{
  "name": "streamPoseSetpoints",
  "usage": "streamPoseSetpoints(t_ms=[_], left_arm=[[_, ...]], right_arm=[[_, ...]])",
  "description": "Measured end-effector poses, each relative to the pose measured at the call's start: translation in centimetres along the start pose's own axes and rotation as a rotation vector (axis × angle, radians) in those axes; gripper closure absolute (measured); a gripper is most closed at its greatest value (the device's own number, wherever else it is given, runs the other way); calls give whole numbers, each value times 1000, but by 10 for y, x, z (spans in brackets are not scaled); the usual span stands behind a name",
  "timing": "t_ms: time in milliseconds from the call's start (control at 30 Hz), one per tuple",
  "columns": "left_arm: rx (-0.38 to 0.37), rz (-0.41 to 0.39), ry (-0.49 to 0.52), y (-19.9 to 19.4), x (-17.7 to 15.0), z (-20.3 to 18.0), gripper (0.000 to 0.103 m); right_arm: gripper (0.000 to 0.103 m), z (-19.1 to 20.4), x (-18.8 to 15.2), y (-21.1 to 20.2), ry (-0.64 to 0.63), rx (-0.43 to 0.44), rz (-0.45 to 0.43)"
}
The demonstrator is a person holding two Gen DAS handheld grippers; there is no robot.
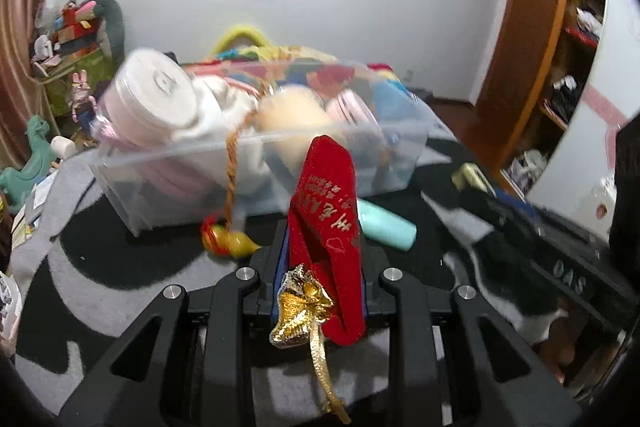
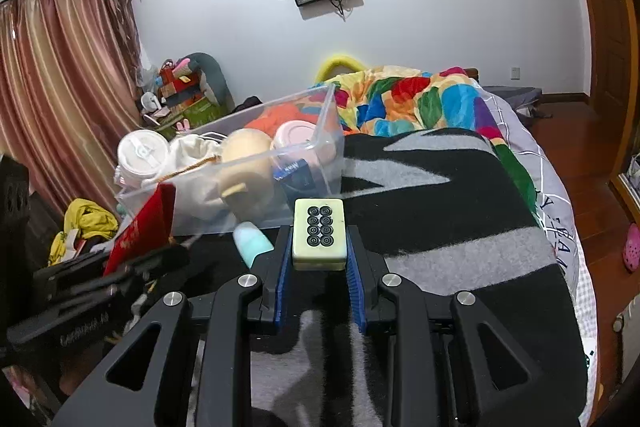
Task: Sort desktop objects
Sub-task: 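Carry the red pouch and dotted tile to the bin and open both tools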
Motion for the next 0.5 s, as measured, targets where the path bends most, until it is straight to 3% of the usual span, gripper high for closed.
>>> streamPoseSetpoints(t_ms=[500], left_arm=[[37, -133, -26, -37, 36, 47, 77]], right_arm=[[81, 17, 24, -5, -44, 5, -47]])
Point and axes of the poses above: each gripper's, at about its wrist camera, not at the fingertips, and y roughly the way its jaws point, z to its left, x to its top, the point moved 2 cm from there along y, roughly the way its jaws point, and after that the axes turned 9 degrees about -z, right-handed, at the moved point
